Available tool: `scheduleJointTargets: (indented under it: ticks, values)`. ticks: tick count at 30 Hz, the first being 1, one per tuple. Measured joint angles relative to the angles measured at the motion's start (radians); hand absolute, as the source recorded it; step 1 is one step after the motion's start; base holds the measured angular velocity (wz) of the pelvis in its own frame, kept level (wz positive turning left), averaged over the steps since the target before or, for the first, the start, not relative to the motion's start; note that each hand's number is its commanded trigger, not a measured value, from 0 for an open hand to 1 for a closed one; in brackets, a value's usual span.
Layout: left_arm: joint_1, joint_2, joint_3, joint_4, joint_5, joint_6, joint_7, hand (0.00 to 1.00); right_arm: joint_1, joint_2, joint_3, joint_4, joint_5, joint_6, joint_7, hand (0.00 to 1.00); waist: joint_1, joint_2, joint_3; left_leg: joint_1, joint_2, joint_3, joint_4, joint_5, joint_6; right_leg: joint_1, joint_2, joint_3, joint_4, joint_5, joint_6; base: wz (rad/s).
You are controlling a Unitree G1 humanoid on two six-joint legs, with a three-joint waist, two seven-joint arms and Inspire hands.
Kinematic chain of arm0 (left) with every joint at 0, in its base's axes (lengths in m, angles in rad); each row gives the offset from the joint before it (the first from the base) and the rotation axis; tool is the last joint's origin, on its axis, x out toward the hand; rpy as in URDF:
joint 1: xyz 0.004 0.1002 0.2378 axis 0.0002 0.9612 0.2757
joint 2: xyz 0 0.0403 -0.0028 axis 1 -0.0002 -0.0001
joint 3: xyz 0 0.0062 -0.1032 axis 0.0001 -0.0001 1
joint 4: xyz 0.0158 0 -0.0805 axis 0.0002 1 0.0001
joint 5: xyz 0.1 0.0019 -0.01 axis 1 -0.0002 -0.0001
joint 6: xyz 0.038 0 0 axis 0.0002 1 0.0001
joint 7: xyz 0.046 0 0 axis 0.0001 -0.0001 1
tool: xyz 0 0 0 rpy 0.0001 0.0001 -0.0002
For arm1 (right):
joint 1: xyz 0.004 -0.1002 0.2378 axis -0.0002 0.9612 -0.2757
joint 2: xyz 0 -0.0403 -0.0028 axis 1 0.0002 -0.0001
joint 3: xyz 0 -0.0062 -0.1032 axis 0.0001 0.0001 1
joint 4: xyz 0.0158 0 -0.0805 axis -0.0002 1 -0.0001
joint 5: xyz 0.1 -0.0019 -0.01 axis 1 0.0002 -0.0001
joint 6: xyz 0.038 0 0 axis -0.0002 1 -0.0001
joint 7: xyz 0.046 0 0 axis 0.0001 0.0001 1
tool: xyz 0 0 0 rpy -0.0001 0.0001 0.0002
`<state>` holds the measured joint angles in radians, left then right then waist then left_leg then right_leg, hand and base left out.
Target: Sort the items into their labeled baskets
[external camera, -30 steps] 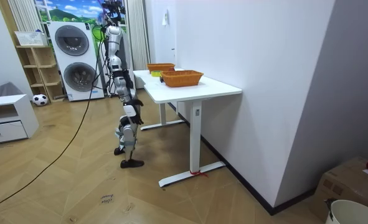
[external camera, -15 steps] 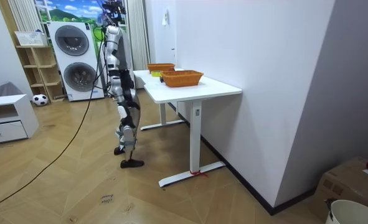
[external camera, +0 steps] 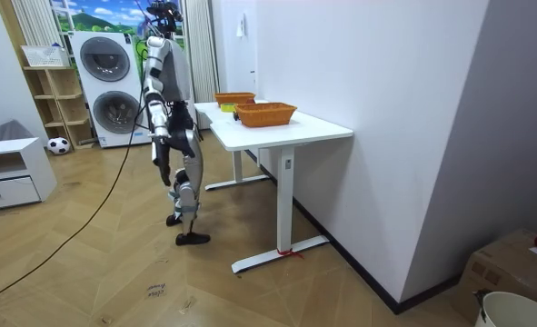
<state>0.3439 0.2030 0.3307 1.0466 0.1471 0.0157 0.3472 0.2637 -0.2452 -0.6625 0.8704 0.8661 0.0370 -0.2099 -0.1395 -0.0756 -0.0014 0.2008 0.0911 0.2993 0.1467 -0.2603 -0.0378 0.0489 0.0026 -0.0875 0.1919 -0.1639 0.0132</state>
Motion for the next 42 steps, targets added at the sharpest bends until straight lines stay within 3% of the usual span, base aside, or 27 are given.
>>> scheduleJointTargets:
  ticks: [3,4,10,14,21,23,26,27,32,35,38,42]
  values:
    - [0.022,-0.001,0.008,-0.050,0.000,-0.003,0.013,0.00,0.000,-0.003,-0.038,-0.149,-0.004,-0.020,-0.116,0.00,-0.018,-0.011,-0.0041,-0.009,0.001,0.000,-0.014,0.000,0.000,-0.015,0.002,-0.003,0.014,-0.001,-0.001,0.03]
    - [0.022,-0.003,0.010,-0.050,0.000,-0.003,0.022,0.00,-0.006,-0.003,-0.043,-0.207,-0.008,-0.035,-0.162,0.00,-0.020,-0.008,-0.0007,-0.011,0.001,0.000,-0.012,0.000,0.000,-0.018,0.002,-0.001,0.015,0.000,-0.002,0.00]
    - [0.022,-0.007,-0.001,-0.047,0.000,-0.015,0.019,0.00,-0.008,-0.003,-0.046,-0.464,-0.024,-0.093,-0.338,0.00,-0.020,-0.013,-0.0026,-0.024,0.001,-0.001,-0.011,0.000,0.000,-0.030,0.000,-0.005,0.016,0.000,-0.002,0.01]
    - [0.022,-0.021,-0.002,-0.045,0.001,-0.015,0.005,0.00,-0.037,-0.003,-0.047,-0.646,-0.218,-0.102,-0.444,0.00,-0.017,-0.003,-0.0003,-0.028,0.000,0.000,-0.011,0.000,0.000,-0.032,-0.001,-0.006,0.015,0.000,-0.001,0.00]
    - [0.016,-0.026,-0.044,-0.045,0.001,-0.017,-0.011,0.00,-0.080,-0.030,-0.037,-0.861,-0.334,-0.152,-0.555,0.00,0.004,-0.002,0.0017,-0.034,0.001,-0.001,-0.009,0.001,0.000,-0.035,0.000,-0.008,0.011,-0.001,-0.001,0.00]
    - [0.017,-0.028,-0.056,-0.046,0.015,-0.017,-0.020,0.00,-0.087,-0.030,-0.025,-0.925,-0.394,-0.152,-0.567,0.00,0.011,0.000,0.0059,-0.037,0.000,-0.001,-0.010,0.001,0.000,-0.039,0.000,-0.007,0.012,-0.001,-0.001,-0.02]
    - [0.017,-0.030,-0.060,-0.044,0.015,-0.018,-0.025,0.00,-0.111,-0.036,-0.022,-0.972,-0.444,-0.152,-0.563,0.00,0.013,-0.006,0.0033,-0.049,0.000,-0.001,-0.010,0.001,0.000,-0.054,-0.001,-0.008,0.014,0.000,-0.001,0.00]
    - [0.017,-0.030,-0.060,-0.034,0.015,-0.021,-0.025,0.00,-0.124,-0.046,-0.021,-1.001,-0.443,-0.152,-0.564,0.00,0.020,-0.008,0.0058,-0.051,0.000,-0.001,-0.010,0.001,0.001,-0.057,0.000,-0.009,0.018,0.000,-0.001,-0.06]
    - [0.019,-0.037,-0.059,-0.003,0.022,-0.021,-0.025,0.00,-0.139,-0.088,0.004,-1.138,-0.444,-0.152,-0.554,0.00,0.043,-0.014,0.0083,-0.049,0.003,-0.011,-0.009,0.001,0.001,-0.057,-0.007,-0.063,0.026,0.000,-0.002,0.04]
    - [0.011,-0.037,-0.060,-0.005,0.022,-0.021,-0.024,0.00,-0.196,-0.107,0.030,-1.151,-0.467,-0.152,-0.528,0.00,0.062,-0.025,0.0106,-0.052,0.001,-0.014,-0.007,0.002,0.003,-0.055,-0.014,-0.087,0.028,0.000,-0.002,0.08]
    - [0.010,-0.037,-0.059,-0.005,0.025,-0.021,-0.025,0.00,-0.211,-0.107,0.061,-1.162,-0.506,-0.152,-0.491,0.00,0.068,-0.036,0.0071,-0.059,0.001,-0.026,0.005,0.002,0.003,-0.049,-0.020,-0.111,0.028,0.000,-0.002,0.17]
    - [0.010,-0.039,-0.058,-0.002,0.046,-0.019,-0.029,0.00,-0.217,-0.108,0.081,-1.218,-0.520,-0.152,-0.428,0.00,0.094,-0.029,0.0054,-0.057,0.002,-0.027,0.006,0.002,0.003,-0.045,-0.019,-0.110,0.026,0.000,-0.002,0.02]
